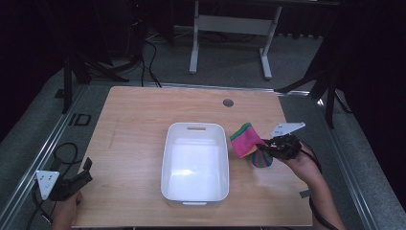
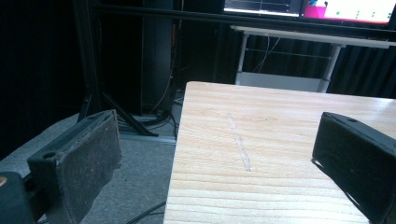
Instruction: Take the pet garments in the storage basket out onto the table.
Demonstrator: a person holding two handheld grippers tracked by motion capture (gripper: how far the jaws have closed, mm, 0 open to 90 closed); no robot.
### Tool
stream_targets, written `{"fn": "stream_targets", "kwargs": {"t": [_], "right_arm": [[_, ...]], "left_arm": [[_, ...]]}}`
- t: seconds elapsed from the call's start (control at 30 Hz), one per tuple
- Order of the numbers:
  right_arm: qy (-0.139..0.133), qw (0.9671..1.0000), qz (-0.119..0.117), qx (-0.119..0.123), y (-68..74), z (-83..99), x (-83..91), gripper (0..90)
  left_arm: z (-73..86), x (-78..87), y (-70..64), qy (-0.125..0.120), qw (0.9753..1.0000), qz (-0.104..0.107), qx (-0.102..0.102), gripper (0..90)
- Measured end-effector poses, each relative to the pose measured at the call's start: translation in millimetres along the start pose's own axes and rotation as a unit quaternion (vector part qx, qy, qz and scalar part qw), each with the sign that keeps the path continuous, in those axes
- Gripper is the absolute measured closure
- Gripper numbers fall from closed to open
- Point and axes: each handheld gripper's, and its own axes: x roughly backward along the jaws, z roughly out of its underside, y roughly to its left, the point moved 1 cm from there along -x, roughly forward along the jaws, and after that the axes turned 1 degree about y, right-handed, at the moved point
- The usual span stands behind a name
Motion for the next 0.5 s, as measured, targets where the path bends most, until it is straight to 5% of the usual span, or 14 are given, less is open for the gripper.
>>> {"fn": "stream_targets", "kwargs": {"t": [0.5], "right_arm": [[0.021,0.9986,-0.019,-0.045,-0.3,32.3,-56.2,76.0]], "left_arm": [[0.0,0.0,-0.1,0.0,1.0,0.0,-0.001,1.8]]}}
